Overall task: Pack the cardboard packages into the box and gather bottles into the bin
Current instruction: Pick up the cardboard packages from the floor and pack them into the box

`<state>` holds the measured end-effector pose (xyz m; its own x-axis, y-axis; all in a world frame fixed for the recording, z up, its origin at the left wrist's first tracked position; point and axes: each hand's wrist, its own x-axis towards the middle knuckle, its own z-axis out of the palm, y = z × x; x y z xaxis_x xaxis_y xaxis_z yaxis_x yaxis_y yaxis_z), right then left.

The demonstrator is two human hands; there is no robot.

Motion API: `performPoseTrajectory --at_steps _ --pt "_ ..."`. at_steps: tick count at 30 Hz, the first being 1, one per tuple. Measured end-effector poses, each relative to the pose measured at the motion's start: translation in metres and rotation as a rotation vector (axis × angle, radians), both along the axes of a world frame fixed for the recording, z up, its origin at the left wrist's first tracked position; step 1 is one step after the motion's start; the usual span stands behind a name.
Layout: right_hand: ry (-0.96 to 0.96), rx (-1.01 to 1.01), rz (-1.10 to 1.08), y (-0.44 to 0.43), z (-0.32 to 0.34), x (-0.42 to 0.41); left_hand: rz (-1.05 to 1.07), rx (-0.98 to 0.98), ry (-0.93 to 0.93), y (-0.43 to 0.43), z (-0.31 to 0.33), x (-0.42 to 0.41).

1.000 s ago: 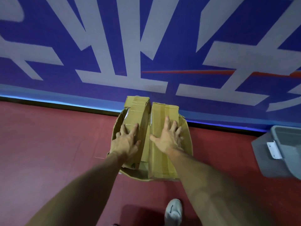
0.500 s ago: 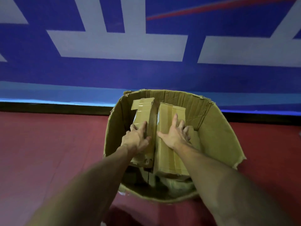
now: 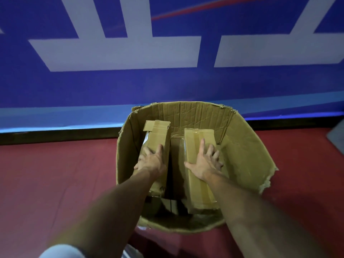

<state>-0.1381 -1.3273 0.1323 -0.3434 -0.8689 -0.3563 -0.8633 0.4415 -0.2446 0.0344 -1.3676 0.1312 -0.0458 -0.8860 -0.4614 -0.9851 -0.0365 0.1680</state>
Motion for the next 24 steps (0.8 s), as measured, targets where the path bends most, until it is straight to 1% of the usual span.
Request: performPoseTrajectory --at_steps 6,10,15,19,21,24 --pt "-0.023 0.034 -0.023 -0.014 -0.015 -0.005 0.06 0.059 -0.013 -0.009 -0.012 -0.011" --pt "-0.043 0.076 -0.032 -0.024 -0.03 -0.001 0.029 0.108 -0.024 -0.018 -0.027 -0.013" --pt "-0.065 0.178 -0.057 -0.029 -0.056 0.0 -0.021 0.115 -0.018 -0.032 -0.052 -0.011" --pt "-0.07 0.189 -0.077 -0.036 -0.067 0.0 -0.033 0.118 -0.024 -0.034 -0.064 -0.016" --pt "-0.076 0.18 -0.114 -0.039 -0.072 0.0 -0.027 0.143 -0.017 -0.034 -0.073 -0.019" --pt "-0.103 0.192 -0.212 -0.04 -0.08 0.0 -0.004 0.23 0.037 -0.035 -0.088 -0.018"
